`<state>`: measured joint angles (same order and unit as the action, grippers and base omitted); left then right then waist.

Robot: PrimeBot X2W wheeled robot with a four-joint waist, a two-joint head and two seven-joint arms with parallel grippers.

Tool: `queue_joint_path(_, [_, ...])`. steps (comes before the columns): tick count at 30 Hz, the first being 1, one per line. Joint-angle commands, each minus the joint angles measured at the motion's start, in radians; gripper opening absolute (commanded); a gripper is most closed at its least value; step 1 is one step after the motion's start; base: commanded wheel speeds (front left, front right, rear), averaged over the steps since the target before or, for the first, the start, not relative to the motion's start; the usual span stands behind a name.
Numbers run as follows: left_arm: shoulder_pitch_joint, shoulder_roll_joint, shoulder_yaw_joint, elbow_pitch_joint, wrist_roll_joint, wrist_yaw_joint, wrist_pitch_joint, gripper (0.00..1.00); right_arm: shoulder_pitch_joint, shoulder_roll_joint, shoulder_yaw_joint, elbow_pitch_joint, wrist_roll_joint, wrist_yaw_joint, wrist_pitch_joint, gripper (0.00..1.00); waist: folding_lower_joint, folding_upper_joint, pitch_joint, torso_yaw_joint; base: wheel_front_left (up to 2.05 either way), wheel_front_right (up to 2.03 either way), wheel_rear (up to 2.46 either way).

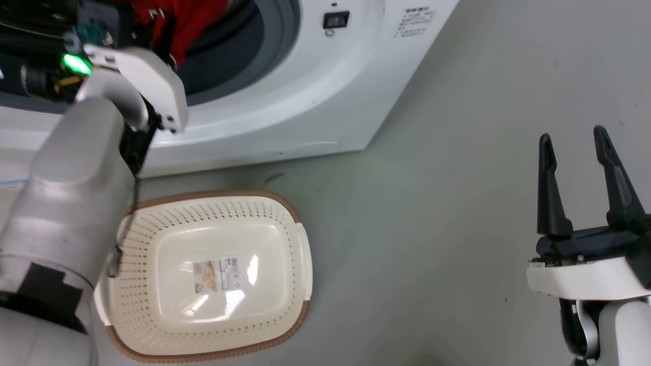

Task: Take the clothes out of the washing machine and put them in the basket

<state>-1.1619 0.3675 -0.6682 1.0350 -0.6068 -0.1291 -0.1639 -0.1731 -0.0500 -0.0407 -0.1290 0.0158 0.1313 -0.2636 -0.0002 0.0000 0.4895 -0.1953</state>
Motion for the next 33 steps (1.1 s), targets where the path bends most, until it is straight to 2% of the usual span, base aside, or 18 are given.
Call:
queue_joint_path(1, [0.04, -0.008, -0.008, -0.014, -0.013, 0.0, -0.028, 0.0, 0.023, 0.0, -0.001, 0.005, -0.012, -0.001, -0.002, 1.0, 0.0002, 0.0, -0.076, 0.051, 0.0, 0.0, 0.0])
queue_joint_path(9, [0.155, -0.019, -0.023, -0.089, -0.031, 0.0, -0.089, 0.0, 0.079, 0.0, -0.014, 0.021, -0.04, -0.001, -0.002, 1.0, 0.0002, 0.0, -0.173, 0.103, 0.0, 0.0, 0.0])
queue_joint_path(16, [0.261, -0.006, 0.003, -0.236, -0.028, 0.016, -0.102, 0.0, 0.126, 0.0, -0.017, 0.032, -0.048, -0.001, -0.002, 1.0, 0.0002, 0.0, -0.253, 0.143, 0.0, 0.0, 0.0])
queue_joint_path(26, [0.405, 0.063, 0.036, -0.535, -0.014, 0.094, -0.102, 0.0, 0.184, 0.0, -0.012, 0.043, -0.047, -0.001, -0.002, 1.0, 0.0002, 0.0, -0.34, 0.175, 0.0, 0.0, 0.0])
queue_joint_path(33, [0.489, 0.118, 0.041, -0.758, -0.022, 0.159, -0.053, 0.0, 0.222, 0.0, -0.014, 0.049, -0.044, -0.001, -0.002, 1.0, 0.0002, 0.0, -0.39, 0.194, 0.0, 0.0, 0.0])
